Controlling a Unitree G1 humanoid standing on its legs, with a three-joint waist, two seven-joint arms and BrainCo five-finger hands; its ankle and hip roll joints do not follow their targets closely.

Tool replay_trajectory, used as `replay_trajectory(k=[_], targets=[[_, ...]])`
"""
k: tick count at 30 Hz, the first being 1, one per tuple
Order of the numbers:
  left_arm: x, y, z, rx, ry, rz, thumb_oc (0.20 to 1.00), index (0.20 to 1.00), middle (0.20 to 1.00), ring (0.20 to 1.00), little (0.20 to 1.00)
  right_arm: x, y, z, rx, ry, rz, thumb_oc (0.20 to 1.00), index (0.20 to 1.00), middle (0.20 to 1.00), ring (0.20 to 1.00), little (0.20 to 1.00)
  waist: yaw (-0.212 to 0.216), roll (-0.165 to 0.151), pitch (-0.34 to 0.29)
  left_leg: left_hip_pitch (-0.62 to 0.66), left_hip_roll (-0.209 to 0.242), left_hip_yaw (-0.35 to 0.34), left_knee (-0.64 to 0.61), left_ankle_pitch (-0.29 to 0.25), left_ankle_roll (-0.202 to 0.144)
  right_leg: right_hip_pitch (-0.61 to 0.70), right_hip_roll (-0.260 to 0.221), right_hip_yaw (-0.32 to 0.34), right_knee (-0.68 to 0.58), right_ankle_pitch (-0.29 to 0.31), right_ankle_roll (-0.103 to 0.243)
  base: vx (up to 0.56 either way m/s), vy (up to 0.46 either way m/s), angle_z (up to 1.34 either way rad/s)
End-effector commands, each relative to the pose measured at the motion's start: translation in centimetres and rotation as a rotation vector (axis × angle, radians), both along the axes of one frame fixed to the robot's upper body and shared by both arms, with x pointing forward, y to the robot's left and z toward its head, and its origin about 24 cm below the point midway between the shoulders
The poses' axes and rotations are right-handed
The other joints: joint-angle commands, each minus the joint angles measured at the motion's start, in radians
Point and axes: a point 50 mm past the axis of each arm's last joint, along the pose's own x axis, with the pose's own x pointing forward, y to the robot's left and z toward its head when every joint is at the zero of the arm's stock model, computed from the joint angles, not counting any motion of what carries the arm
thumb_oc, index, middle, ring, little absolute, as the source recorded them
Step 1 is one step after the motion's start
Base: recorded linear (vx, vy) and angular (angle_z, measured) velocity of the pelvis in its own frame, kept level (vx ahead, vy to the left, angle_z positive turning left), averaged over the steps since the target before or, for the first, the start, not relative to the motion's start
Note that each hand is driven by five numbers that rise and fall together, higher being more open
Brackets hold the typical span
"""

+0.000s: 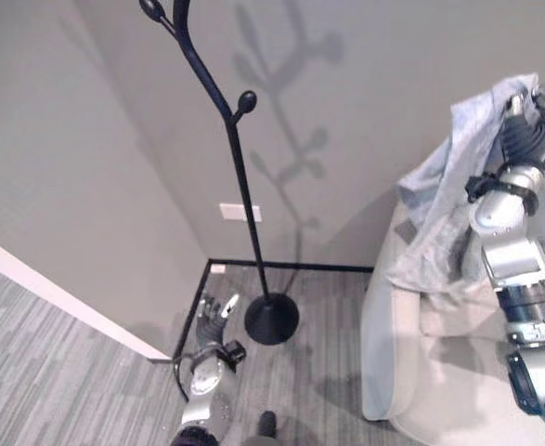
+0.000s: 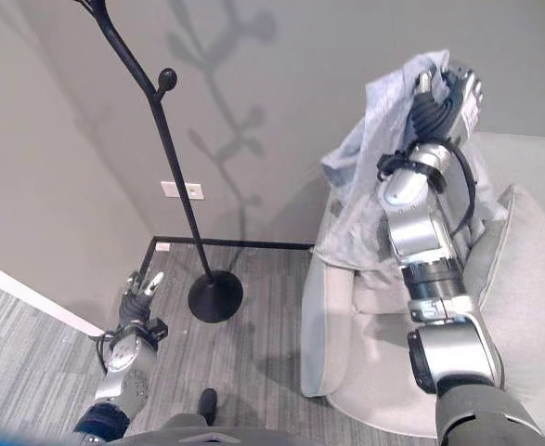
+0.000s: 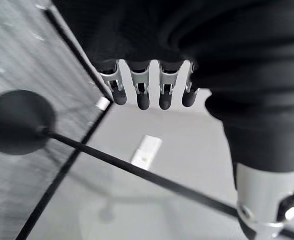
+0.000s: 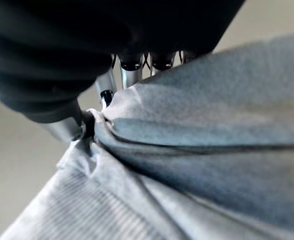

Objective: Hang the clothes on the sofa on the clothes rack.

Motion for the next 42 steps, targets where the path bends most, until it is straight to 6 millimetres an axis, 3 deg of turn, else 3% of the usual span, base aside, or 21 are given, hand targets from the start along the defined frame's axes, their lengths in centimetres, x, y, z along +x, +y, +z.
replay_trajectory(k=[1,11,21,26,32,42], targets=[[2.2,0.2,2.7,0.135,-0.132,-0.013,1.000,1.000,1.000,1.000,1.000,-1.3,3.9,8.0,-0.083,-0.325,0.182,0.200,0.200,0.200,0.200,0.200,0.001,-0.050,-0.090,-0.045,0.099,-0.031,0.000,0.009,-0.045,-0.016,-0.041,0.014,0.013,0.072,-0.053,0.00,0.000,0.00],[4.5,-2.7,4.4,0.171,-0.193,-0.141,1.000,1.000,1.000,1.000,1.000,-1.3,7.8,15.3,-0.069,-0.441,0.304,0.200,0.200,0.200,0.200,0.200,-0.025,-0.061,-0.115,-0.047,0.113,-0.022,0.000,0.013,-0.059,-0.026,-0.032,0.022,0.017,0.075,-0.055,0.00,0.000,0.00],[5.3,-2.8,4.9,0.210,-0.210,-0.184,1.000,1.000,1.000,1.000,1.000,-1.5,8.3,20.3,-0.065,-0.453,0.294,0.200,0.200,0.200,0.200,0.200,-0.040,-0.069,-0.133,-0.037,0.122,-0.018,0.000,0.013,-0.065,-0.029,-0.023,0.033,0.029,0.071,-0.056,0.00,0.000,0.00],[5.5,-2.7,4.9,0.214,-0.206,-0.186,1.000,1.000,1.000,1.000,1.000,-1.4,8.4,20.9,-0.050,-0.446,0.306,0.200,0.200,0.200,0.200,0.200,-0.043,-0.069,-0.136,-0.036,0.122,-0.021,0.000,0.013,-0.067,-0.029,-0.022,0.032,0.030,0.070,-0.056,0.00,0.000,0.00],[5.8,-2.7,4.2,0.236,-0.163,-0.188,1.000,1.000,1.000,1.000,1.000,-1.6,9.7,21.9,-0.045,-0.445,0.372,0.200,0.200,0.200,0.200,0.200,-0.050,-0.078,-0.143,-0.032,0.124,-0.020,0.000,0.011,-0.067,-0.036,-0.019,0.038,0.044,0.065,-0.057,0.00,0.000,0.00],[6.8,-3.5,4.8,0.237,-0.173,-0.199,1.000,1.000,1.000,1.000,1.000,-2.0,11.6,23.0,0.015,-0.450,0.479,0.200,0.200,0.200,0.200,0.200,-0.050,-0.100,-0.160,-0.019,0.130,-0.022,0.000,0.006,-0.070,-0.030,-0.012,0.036,0.051,0.055,-0.057,0.00,0.000,0.00]])
